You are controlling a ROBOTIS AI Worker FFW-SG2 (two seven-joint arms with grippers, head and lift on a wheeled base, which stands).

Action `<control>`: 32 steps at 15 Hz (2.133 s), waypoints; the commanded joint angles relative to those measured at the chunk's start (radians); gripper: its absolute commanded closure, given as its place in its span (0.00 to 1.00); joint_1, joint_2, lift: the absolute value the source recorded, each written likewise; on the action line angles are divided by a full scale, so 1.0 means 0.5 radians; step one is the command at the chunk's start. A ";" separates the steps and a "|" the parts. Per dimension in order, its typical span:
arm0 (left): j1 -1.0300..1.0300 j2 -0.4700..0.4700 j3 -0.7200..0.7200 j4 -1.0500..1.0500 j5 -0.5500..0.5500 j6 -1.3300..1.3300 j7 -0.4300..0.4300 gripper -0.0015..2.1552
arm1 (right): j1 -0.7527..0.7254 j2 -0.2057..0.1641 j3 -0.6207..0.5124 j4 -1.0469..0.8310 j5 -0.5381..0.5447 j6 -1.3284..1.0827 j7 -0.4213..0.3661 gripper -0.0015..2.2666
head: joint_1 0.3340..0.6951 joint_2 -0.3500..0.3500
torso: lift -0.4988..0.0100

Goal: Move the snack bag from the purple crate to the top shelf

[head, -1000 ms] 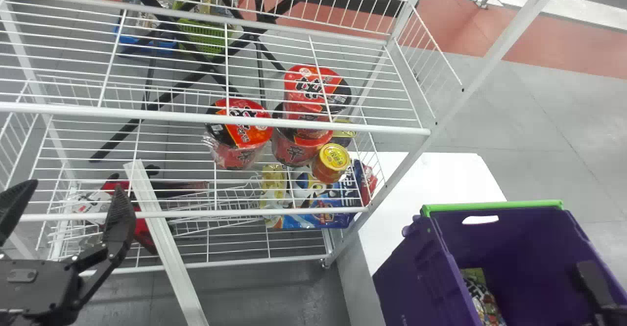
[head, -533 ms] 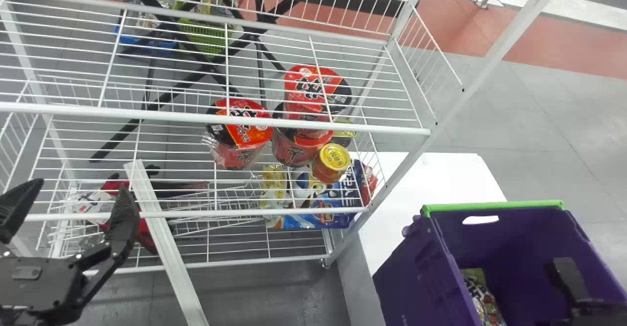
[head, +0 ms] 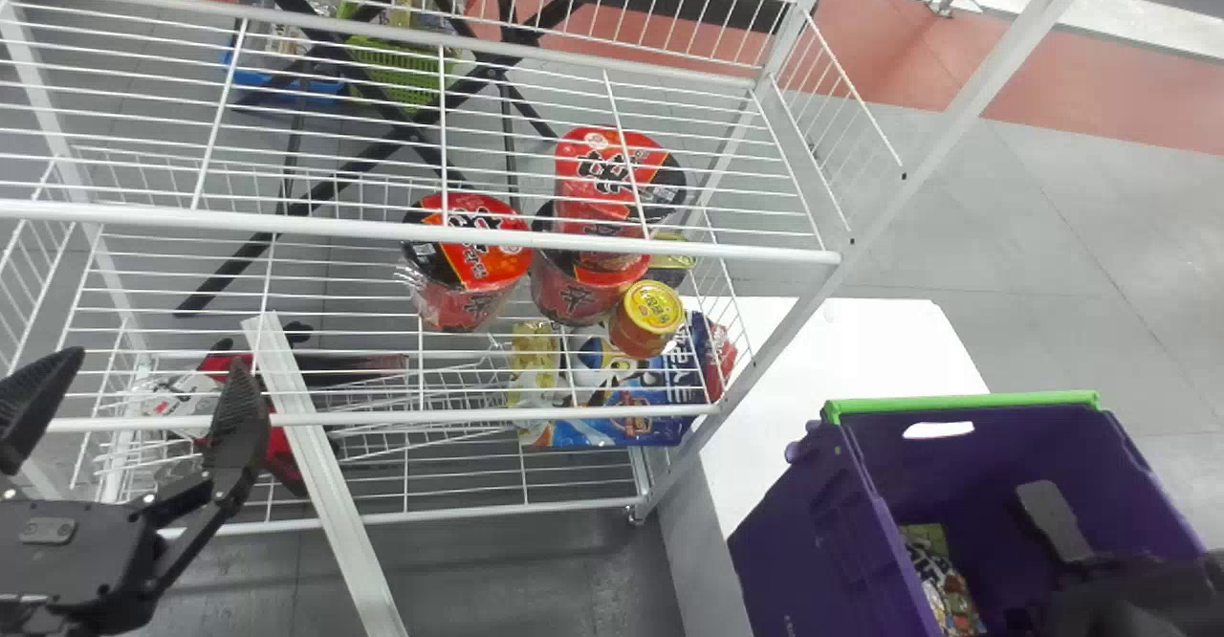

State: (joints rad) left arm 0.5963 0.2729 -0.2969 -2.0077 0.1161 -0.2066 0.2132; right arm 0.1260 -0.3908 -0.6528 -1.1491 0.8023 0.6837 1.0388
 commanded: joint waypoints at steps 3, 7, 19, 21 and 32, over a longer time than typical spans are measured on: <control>-0.018 0.000 0.008 0.021 0.025 -0.005 -0.003 0.05 | 0.024 0.021 0.008 0.062 0.003 -0.037 -0.108 0.00 | 1.00 0.00 | 0.08; -0.042 0.003 0.002 0.045 0.050 -0.005 -0.003 0.05 | 0.030 0.079 -0.007 0.028 0.003 -0.031 -0.194 0.00 | 1.00 0.00 | 0.08; -0.060 0.000 0.020 0.088 0.081 -0.048 0.006 0.05 | -0.157 0.045 0.060 0.359 0.015 -0.160 -0.623 0.01 | 1.00 0.00 | 0.08; -0.067 0.000 0.017 0.091 0.084 -0.048 0.006 0.05 | -0.160 0.036 0.057 0.393 0.000 -0.185 -0.626 0.01 | 1.00 0.00 | 0.08; -0.067 0.000 0.014 0.119 0.090 -0.055 0.006 0.05 | -0.185 -0.062 0.042 0.556 -0.292 -0.191 -0.645 0.04 | 1.00 0.00 | 0.08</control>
State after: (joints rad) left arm 0.5629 0.2731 -0.2896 -1.9498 0.1611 -0.2335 0.2161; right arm 0.0399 -0.4167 -0.6307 -0.8793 0.6800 0.5706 0.7149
